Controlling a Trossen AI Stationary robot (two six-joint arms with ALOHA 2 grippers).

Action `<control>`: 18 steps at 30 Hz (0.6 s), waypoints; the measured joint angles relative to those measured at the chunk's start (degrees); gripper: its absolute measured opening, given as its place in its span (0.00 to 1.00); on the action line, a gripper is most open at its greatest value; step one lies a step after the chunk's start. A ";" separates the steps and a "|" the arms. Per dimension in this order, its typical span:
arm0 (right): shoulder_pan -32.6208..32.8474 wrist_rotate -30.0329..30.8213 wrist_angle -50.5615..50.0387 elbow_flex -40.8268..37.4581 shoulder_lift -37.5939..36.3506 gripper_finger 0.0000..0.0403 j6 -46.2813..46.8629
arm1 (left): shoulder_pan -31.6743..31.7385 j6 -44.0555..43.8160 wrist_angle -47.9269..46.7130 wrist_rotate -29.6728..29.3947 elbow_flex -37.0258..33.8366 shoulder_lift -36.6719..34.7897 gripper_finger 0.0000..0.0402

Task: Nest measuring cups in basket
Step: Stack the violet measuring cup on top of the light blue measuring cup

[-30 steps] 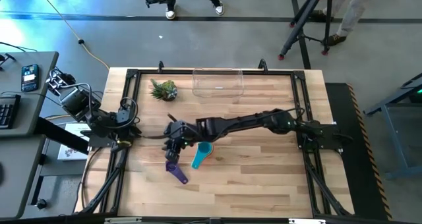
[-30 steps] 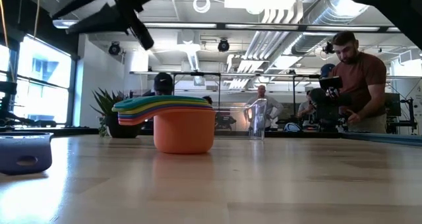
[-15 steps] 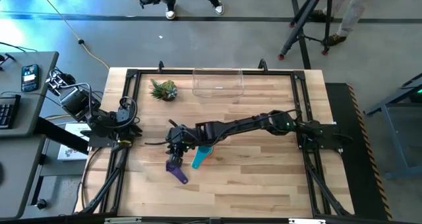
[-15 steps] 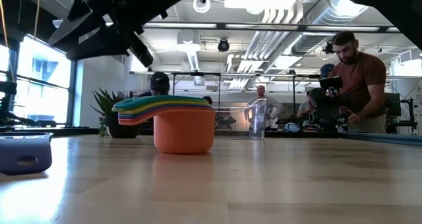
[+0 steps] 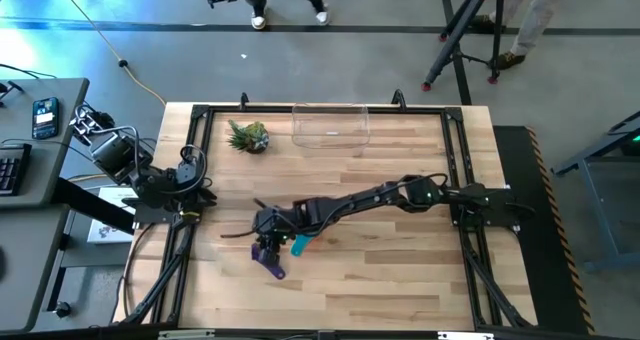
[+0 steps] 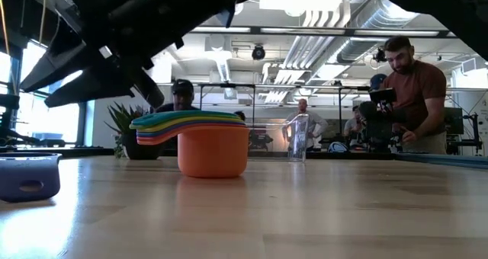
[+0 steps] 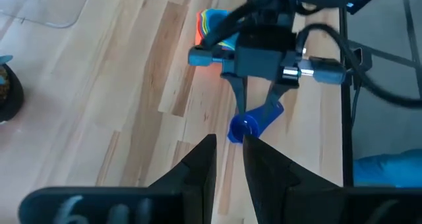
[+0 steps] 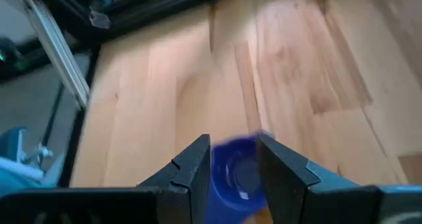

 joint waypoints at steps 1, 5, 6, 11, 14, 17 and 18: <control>0.04 -0.05 -0.55 0.00 0.13 0.28 -0.23 | 0.02 -0.18 0.02 0.00 0.00 0.00 0.16; -0.13 -0.09 -0.65 0.00 1.08 0.28 -0.60 | 0.00 -1.10 0.03 -0.46 0.00 0.02 0.16; -0.25 -0.12 0.07 0.00 1.44 0.28 -0.60 | 0.00 -1.10 0.05 -0.72 0.00 0.01 0.16; -0.71 -0.93 0.24 0.02 1.95 0.28 -2.81 | 0.02 -1.65 0.05 -2.13 0.00 0.13 0.16; -1.35 -2.45 0.14 0.02 2.19 0.28 -3.08 | 0.00 -2.39 0.05 -2.90 0.00 0.11 0.16; -1.70 -3.69 0.38 0.02 2.78 0.28 -3.88 | 0.02 -2.59 0.05 -3.32 0.00 0.12 0.16; -1.70 -4.08 0.06 0.02 2.91 0.28 -4.05 | 0.00 -2.59 0.04 -3.42 0.00 0.13 0.16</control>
